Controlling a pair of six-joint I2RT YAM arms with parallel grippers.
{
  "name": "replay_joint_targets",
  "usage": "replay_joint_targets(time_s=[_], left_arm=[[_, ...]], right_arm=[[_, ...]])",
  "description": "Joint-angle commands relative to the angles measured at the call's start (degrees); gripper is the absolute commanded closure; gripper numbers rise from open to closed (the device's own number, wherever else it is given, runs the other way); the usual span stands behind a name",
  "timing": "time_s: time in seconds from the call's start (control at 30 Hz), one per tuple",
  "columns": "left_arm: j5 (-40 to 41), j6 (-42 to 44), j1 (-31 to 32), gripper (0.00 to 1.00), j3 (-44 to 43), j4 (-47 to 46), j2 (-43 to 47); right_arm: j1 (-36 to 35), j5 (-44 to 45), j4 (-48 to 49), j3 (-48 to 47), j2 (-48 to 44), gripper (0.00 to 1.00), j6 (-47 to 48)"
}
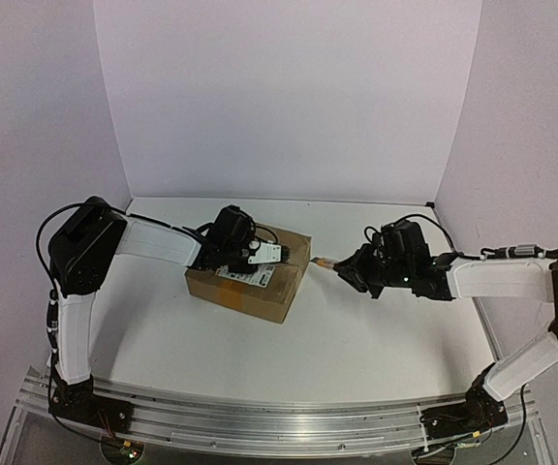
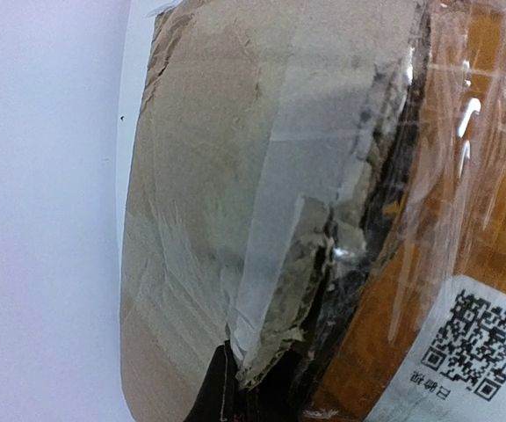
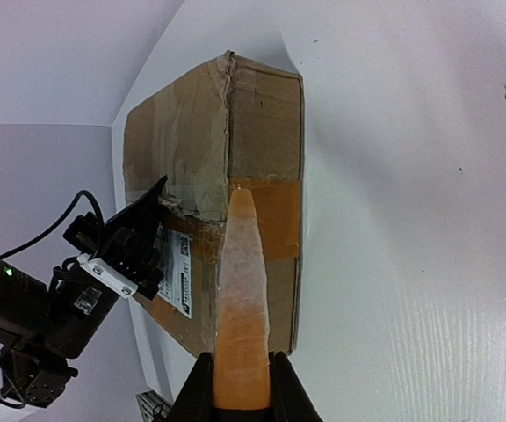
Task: Unpack the express box
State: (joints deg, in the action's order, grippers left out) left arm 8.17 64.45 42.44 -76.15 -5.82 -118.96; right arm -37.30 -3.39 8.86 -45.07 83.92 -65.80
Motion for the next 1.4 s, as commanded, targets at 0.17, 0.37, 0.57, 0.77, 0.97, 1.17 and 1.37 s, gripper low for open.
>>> replay_joint_targets(time_s=[0.17,0.37,0.57,0.77,0.97,1.17,1.37], left_arm=[[-1.0,-2.3,-0.3,1.0,2.1,3.4,0.2],[-1.0,-2.5,-0.3,1.0,2.5,3.4,0.6],[-1.6,-2.4,-0.3,1.0,2.6,3.4,0.6],[-1.6,-1.8,-0.3,1.0,2.8,3.1,0.7],[-1.7,-1.8,-0.2,1.0,3.0,2.9,0.7],[-1.7,-1.6,-0.2,1.0,3.4,2.5,0.7],[-1.7,-1.6,-0.3,1.0,3.5,2.4,1.0]], right_arm=[[0.1,0.1,10.4,-0.5,4.5,1.0,-3.0],[0.2,0.9,10.7,0.0,4.8,1.0,-3.1],[0.7,0.8,10.9,0.3,2.9,1.0,-1.6],[1.2,0.0,11.9,0.1,3.5,1.0,-1.5],[1.2,0.1,12.8,0.0,4.1,1.0,-1.9],[1.2,-0.1,15.7,-0.1,6.3,1.0,-2.8],[1.2,0.8,16.0,-0.3,7.1,1.0,-3.3]])
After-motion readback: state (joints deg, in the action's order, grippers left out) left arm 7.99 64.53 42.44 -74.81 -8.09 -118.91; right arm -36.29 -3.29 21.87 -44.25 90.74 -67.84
